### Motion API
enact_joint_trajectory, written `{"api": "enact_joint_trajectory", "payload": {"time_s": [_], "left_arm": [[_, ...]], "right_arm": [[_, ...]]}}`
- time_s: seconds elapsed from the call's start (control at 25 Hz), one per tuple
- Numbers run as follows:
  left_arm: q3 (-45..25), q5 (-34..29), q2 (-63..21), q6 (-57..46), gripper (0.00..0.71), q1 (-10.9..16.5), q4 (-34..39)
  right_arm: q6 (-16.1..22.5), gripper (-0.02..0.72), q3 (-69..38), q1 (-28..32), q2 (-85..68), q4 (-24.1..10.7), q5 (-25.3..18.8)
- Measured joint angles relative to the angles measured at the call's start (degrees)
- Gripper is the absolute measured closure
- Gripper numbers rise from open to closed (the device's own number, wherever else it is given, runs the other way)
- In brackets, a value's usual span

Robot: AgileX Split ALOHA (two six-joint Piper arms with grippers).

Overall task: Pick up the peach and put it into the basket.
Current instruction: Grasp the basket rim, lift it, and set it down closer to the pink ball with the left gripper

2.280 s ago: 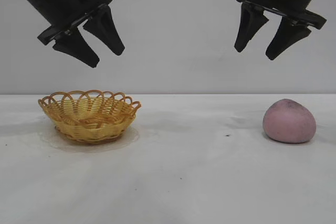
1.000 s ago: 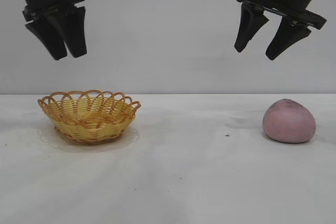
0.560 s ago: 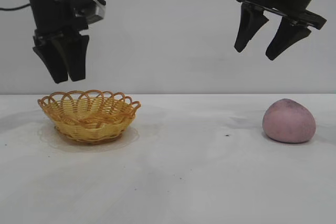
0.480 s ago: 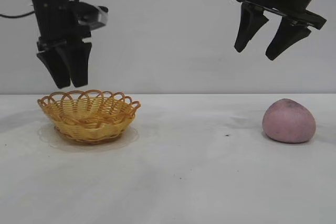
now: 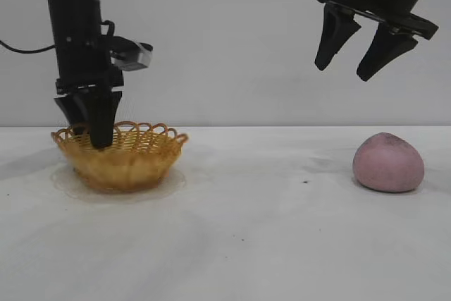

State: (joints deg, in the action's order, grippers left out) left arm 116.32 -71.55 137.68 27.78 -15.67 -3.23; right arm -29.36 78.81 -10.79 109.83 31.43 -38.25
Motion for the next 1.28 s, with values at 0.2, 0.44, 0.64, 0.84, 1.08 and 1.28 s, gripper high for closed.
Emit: {"api": "enact_joint_trajectory", "payload": {"time_s": [0.2, 0.44, 0.64, 0.84, 1.08, 1.28], "left_arm": [[-0.1, 0.1, -3.8, -9.3, 0.710, 0.4, -0.6], [-2.7, 1.3, -11.9, -16.2, 0.710, 3.5, -7.8], [-12.1, 1.4, -16.5, -20.1, 0.710, 5.4, -10.3], [-26.9, 7.1, -21.6, -20.2, 0.710, 5.5, -20.2], [-44.3, 22.4, -26.9, -14.3, 0.710, 5.4, -40.1], [-51.0, 30.8, -26.9, -11.1, 0.710, 2.7, -48.9]], "right_arm": [[0.0, 0.265, 0.0, 0.0, 0.0, 0.0, 0.0], [0.0, 0.265, 0.0, 0.0, 0.0, 0.0, 0.1], [0.0, 0.265, 0.0, 0.0, 0.0, 0.0, 0.2], [0.0, 0.265, 0.0, 0.0, 0.0, 0.0, 0.3], [0.0, 0.265, 0.0, 0.0, 0.0, 0.0, 0.4], [0.0, 0.265, 0.0, 0.0, 0.0, 0.0, 0.7]]}}
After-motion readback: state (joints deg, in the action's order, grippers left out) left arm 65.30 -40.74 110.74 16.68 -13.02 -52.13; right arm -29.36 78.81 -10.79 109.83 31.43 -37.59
